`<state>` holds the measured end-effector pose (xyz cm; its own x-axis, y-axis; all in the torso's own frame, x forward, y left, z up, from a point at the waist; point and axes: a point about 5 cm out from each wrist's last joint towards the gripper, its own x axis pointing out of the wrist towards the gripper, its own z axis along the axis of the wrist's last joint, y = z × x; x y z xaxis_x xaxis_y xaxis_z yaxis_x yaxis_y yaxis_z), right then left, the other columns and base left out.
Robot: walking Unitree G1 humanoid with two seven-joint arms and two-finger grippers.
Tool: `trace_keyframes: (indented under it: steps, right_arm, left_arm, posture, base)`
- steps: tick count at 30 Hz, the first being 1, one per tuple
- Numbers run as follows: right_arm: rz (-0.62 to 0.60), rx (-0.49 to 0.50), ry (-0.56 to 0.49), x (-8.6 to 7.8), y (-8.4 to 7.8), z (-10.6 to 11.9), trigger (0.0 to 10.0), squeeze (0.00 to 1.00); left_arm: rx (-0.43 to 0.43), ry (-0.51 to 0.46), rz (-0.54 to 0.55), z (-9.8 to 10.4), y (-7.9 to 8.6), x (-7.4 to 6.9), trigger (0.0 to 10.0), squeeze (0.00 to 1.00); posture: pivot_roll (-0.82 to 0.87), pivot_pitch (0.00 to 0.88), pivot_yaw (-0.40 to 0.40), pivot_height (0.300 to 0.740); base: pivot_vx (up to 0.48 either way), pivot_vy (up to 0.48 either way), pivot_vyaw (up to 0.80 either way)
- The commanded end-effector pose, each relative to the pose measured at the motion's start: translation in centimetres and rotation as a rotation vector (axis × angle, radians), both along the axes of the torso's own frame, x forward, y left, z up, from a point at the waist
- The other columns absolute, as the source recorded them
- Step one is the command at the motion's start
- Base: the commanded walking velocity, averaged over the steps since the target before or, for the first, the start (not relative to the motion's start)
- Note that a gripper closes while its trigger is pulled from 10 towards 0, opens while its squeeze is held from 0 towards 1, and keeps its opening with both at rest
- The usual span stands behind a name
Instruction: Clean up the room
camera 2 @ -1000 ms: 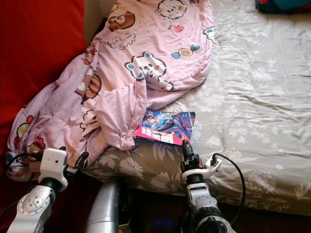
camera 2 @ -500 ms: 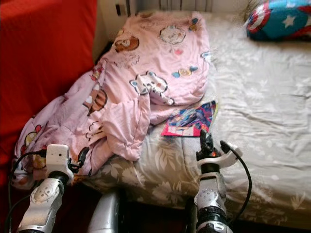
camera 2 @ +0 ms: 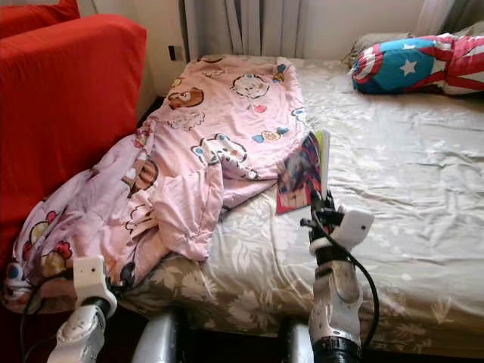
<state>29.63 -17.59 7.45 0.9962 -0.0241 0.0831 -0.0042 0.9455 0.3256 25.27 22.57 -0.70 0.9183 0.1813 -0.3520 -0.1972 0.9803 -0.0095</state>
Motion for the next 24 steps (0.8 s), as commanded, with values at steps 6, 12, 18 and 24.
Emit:
trace_keyframes:
  steps: [6,12,18,24]
  right_arm:
    - [0.014,-0.017,0.000,-0.2,0.9,0.0,10.0,0.00]
    - [0.016,-0.025,0.025,-0.3,1.1,-0.5,10.0,0.00]
    - [0.016,-0.051,0.055,-0.1,0.9,-0.6,10.0,0.00]
    - [-0.003,-0.053,0.077,-0.4,0.6,-1.2,10.0,0.00]
  left_arm:
    - [0.007,0.053,0.003,-1.2,-0.1,-0.7,10.0,0.00]
    - [0.007,0.098,0.009,-1.9,0.0,-1.1,10.0,0.00]
    - [0.009,0.157,0.013,-2.5,0.2,-1.5,10.0,0.00]
    - [0.010,0.245,0.022,-3.8,0.5,-2.9,10.0,0.00]
  posture:
    - [0.03,0.000,-0.022,0.674]
    - [0.03,0.000,-0.024,0.709]
    - [0.03,0.000,-0.032,0.729]
    - [0.04,0.000,-0.040,0.729]
  base:
    - [0.000,0.000,0.00]
    - [0.000,0.000,0.00]
    - [0.000,0.000,0.00]
    - [0.000,0.000,0.00]
